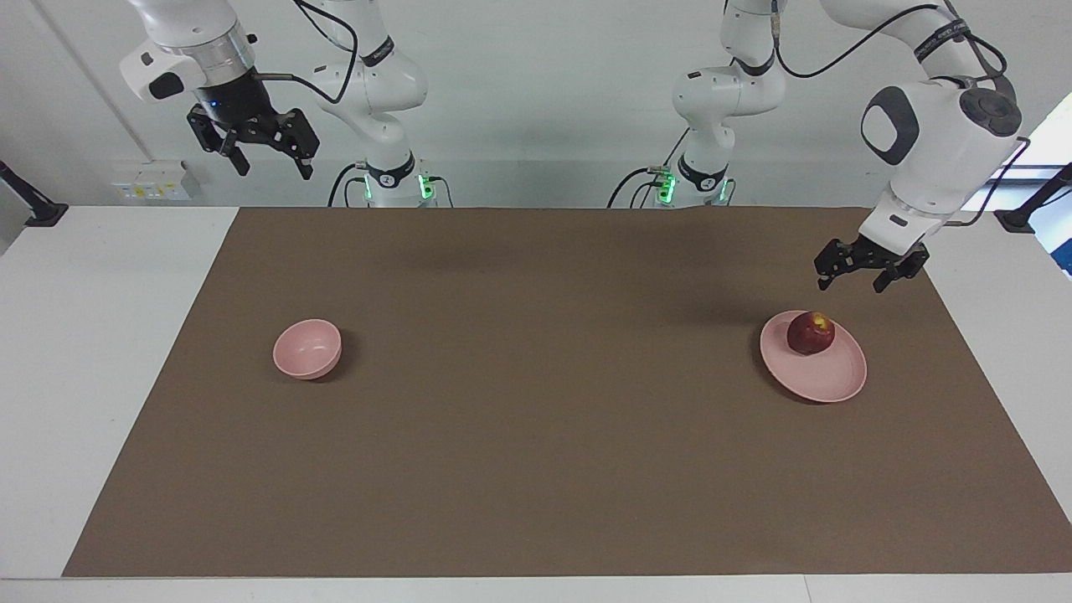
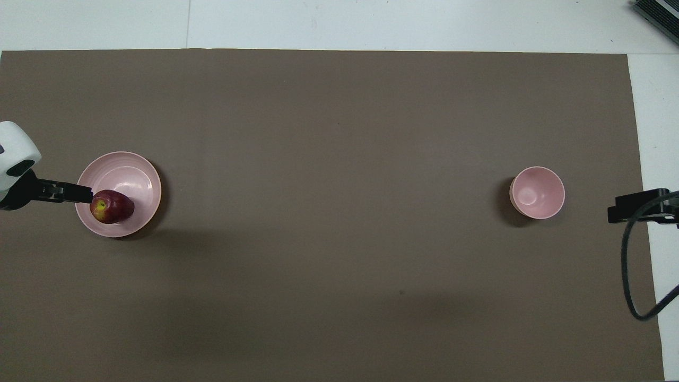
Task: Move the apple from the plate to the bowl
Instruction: 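Lower the left gripper over the red apple on the pink plate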
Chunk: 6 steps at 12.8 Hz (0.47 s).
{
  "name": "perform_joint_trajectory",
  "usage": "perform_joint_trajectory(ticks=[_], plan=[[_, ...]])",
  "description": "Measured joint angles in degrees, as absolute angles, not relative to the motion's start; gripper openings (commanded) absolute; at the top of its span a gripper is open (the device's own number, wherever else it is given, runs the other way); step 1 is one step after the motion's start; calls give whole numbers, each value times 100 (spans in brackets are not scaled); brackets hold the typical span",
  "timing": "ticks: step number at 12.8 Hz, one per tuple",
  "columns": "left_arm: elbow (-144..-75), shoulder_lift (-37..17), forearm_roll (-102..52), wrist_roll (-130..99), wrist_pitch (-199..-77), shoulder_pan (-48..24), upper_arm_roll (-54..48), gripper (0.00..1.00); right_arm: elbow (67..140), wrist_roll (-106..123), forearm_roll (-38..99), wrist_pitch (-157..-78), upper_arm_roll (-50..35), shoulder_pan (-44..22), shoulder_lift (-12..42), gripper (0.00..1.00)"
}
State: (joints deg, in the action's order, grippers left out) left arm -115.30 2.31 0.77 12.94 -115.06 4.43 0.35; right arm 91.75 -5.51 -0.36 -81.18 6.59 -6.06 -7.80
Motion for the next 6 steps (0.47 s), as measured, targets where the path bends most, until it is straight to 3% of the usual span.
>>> perform_joint_trajectory(ticks=[6], plan=[[-12148,-183,21,1370,-12492,501,34,100,9183,-544,-36,-8118,659,-606,-780,100]])
